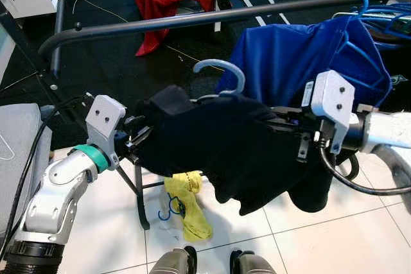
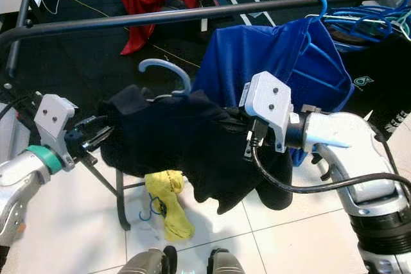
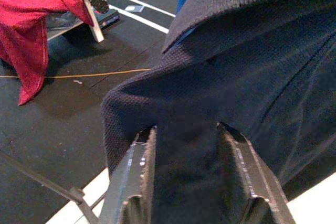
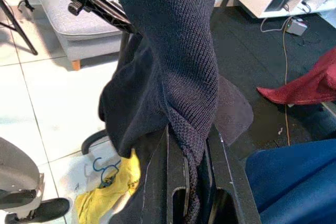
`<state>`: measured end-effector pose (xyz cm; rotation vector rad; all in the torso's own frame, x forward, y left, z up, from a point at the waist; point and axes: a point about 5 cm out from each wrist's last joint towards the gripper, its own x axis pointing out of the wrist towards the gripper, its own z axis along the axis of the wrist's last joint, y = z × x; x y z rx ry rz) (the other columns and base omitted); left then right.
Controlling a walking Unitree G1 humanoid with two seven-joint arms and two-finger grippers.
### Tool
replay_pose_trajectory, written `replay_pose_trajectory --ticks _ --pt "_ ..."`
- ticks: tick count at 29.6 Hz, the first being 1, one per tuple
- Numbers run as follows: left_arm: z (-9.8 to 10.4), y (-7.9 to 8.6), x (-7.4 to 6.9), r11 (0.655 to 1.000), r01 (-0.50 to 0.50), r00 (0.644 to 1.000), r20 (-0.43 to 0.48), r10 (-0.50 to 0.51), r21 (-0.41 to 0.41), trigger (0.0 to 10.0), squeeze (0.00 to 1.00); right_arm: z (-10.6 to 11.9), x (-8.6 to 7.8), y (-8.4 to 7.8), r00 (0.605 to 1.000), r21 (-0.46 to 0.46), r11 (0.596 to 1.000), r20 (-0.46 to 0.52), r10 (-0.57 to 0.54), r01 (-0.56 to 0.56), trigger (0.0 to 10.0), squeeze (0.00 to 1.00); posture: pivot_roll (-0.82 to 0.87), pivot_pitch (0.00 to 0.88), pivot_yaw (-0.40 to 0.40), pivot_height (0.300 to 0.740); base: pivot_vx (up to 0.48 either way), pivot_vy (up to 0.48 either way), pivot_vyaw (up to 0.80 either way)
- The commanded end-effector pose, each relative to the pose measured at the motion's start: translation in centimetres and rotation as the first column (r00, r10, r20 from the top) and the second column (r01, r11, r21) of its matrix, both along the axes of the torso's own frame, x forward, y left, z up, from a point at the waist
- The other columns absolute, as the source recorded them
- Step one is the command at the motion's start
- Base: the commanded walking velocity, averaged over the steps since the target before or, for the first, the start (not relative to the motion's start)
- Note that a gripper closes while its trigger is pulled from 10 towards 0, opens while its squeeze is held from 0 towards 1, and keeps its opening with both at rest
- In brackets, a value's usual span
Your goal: Hang hanger
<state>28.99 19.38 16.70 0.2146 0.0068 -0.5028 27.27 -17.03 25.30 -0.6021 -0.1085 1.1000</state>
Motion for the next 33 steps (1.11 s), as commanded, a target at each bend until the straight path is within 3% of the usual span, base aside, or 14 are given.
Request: replay_pose_trajectory --ticks 1,11,15,16,17,19,20,27,33 --pt "-0.2 0.1 -0.1 1.000 0.000 1.000 -0.016 0.000 0.000 10.0 1.00 0.8 -0.4 0.6 0.999 0.011 0.999 0.029 0.046 -0.047 10.0 0.00 -0.06 0.085 0.083 0.740 0.000 0.000 0.00" --pt "0.6 3.2 0.3 0.982 -0.179 0.984 0.027 0.178 0.059 10.0 1.00 0.8 -0.3 0.5 0.999 0.005 0.999 0.024 0.048 -0.048 10.0 0.00 -0.05 0.086 0.082 0.740 0.000 0.000 0.00" --pt "0.7 3.5 0.4 0.979 -0.195 0.981 0.030 0.193 0.060 10.0 1.00 0.8 -0.3 0.4 0.999 0.005 0.999 0.024 0.048 -0.048 10.0 0.00 -0.05 0.086 0.082 0.740 0.000 0.000 0.00" --pt "0.6 3.5 0.4 0.980 -0.191 0.982 0.017 0.190 0.050 10.0 0.77 0.9 -0.3 0.5 0.998 0.005 0.999 0.026 0.049 -0.049 10.0 0.00 -0.05 0.084 0.080 0.740 0.000 0.000 0.00" --pt "0.5 3.2 0.3 0.983 -0.176 0.984 0.008 0.176 0.043 10.0 0.44 0.9 -0.3 0.5 0.998 0.005 0.999 0.027 0.051 -0.051 10.0 0.00 -0.06 0.083 0.081 0.740 0.000 0.000 0.00" --pt "0.5 3.2 0.3 0.983 -0.176 0.984 0.008 0.176 0.043 10.0 0.44 0.9 -0.3 0.5 0.998 0.005 0.999 0.027 0.051 -0.051 10.0 0.00 -0.06 0.083 0.081 0.740 0.000 0.000 0.00" --pt "0.3 2.9 0.2 0.986 -0.161 0.987 -0.003 0.161 0.037 10.0 0.00 1.0 -0.3 0.5 0.998 0.006 0.999 0.029 0.052 -0.052 10.0 0.00 -0.06 0.081 0.081 0.740 0.000 0.000 0.00" --pt "-1.3 1.3 0.3 0.994 -0.108 0.992 -0.068 0.109 0.020 10.0 0.00 1.4 -0.4 0.7 0.997 0.010 0.998 0.043 0.060 -0.061 10.0 0.00 -0.06 0.075 0.082 0.740 0.000 0.000 0.00" --pt "-1.7 0.5 1.1 0.992 -0.124 0.990 -0.072 0.123 -0.007 10.0 0.00 1.7 -0.6 1.1 0.995 0.013 0.996 0.051 0.083 -0.084 10.0 0.00 -0.07 0.070 0.082 0.740 0.000 0.000 0.00"
